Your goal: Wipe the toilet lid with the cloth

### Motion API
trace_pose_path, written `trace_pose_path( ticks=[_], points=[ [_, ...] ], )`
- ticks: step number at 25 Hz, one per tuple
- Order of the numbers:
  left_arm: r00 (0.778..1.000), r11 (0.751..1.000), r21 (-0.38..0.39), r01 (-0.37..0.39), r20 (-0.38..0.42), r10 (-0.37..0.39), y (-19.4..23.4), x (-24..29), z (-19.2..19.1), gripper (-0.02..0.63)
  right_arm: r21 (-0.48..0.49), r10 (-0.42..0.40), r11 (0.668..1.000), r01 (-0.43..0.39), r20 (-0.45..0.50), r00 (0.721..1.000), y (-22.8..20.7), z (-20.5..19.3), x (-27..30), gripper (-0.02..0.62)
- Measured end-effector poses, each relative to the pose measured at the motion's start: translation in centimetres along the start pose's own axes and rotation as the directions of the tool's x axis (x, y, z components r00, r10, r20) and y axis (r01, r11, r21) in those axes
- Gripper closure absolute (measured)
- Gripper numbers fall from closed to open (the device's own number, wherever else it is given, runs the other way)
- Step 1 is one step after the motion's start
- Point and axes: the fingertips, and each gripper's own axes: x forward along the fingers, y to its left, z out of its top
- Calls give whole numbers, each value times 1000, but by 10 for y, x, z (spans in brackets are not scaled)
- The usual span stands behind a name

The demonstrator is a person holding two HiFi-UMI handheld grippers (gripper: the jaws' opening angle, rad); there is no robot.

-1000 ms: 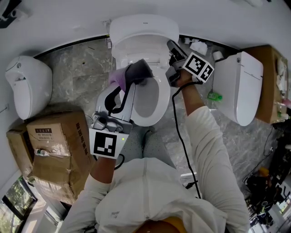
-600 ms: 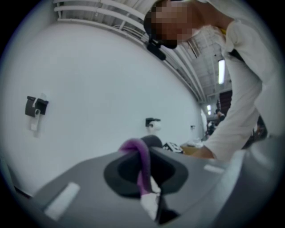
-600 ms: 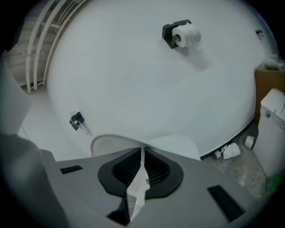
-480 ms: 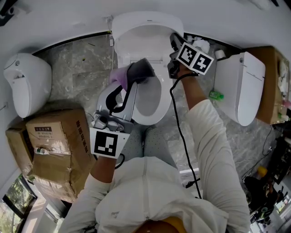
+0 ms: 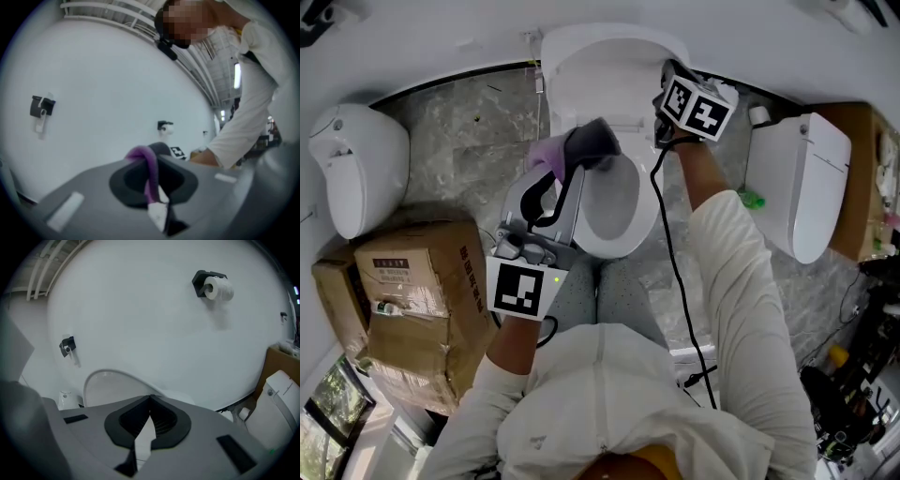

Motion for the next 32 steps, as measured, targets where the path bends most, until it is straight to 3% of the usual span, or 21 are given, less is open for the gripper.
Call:
trace_pose_path(
  ticks=[4, 8, 14, 20, 24, 28, 30, 32],
  points=[
    [1000, 1000, -16, 8, -17, -8, 5, 4, -5, 583, -12, 7, 1000, -7, 16, 1000, 2, 5, -1, 580],
    [1000, 1000, -21, -3, -8, 3, 13, 14, -7, 583, 56, 102, 993, -107, 77, 992, 21, 6, -32, 580],
    [999, 999, 19, -35, -7, 35, 27, 52, -29, 583, -22, 156, 988, -154, 192, 969, 34, 2, -114, 580],
    [992, 991, 57, -121, -38, 123, 52, 104, -72, 583, -178, 213, 969, -169, 266, 940, 41, 17, -160, 580],
    [966, 966, 86, -244, -68, 250, 77, 130, -103, 583, -209, 224, 964, -166, 291, 930, 29, 22, -183, 580],
    [913, 918, 91, -385, -106, 393, 104, 152, -128, 583, -179, 205, 971, -156, 299, 932, 9, 17, -199, 580],
    [899, 907, 91, -411, -124, 420, 107, 164, -136, 583, -180, 197, 973, -148, 295, 935, 1, 11, -204, 580],
    [900, 909, 88, -408, -126, 416, 102, 179, -138, 583, -184, 196, 972, -147, 288, 937, -4, 6, -206, 580]
  ],
)
